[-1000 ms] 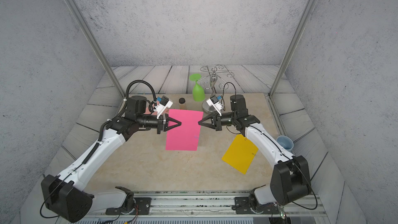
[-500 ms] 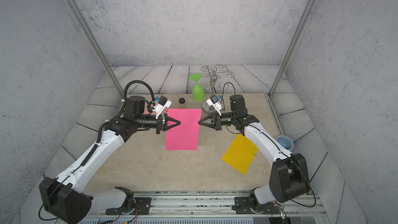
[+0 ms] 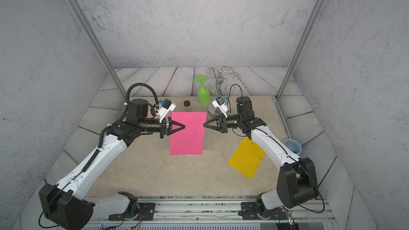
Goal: Unclip the paperclips from the documents
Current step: Remove the paper clip from the document.
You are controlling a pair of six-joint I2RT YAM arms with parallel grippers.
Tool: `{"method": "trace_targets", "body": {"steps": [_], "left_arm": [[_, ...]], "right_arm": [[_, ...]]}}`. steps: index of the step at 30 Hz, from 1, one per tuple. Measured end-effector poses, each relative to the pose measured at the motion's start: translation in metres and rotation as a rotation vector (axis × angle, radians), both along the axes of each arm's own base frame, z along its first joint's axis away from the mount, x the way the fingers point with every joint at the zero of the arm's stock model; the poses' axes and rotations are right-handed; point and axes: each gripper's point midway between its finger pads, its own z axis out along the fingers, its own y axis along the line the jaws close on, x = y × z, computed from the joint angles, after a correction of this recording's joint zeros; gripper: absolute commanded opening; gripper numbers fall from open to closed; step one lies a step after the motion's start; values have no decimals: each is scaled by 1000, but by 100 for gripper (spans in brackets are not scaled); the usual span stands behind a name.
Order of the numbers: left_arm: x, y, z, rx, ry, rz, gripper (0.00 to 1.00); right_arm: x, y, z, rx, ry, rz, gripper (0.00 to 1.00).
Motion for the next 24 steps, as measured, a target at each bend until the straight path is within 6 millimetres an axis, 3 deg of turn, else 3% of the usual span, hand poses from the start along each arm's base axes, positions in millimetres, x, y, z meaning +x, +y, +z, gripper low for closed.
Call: {"method": "trace_targets", "body": {"steps": [24], "left_arm": [[-3,7,5,3,-28,32,0]], "right_arm": [[-2,0,-2,-4,-7,8,6]]}}
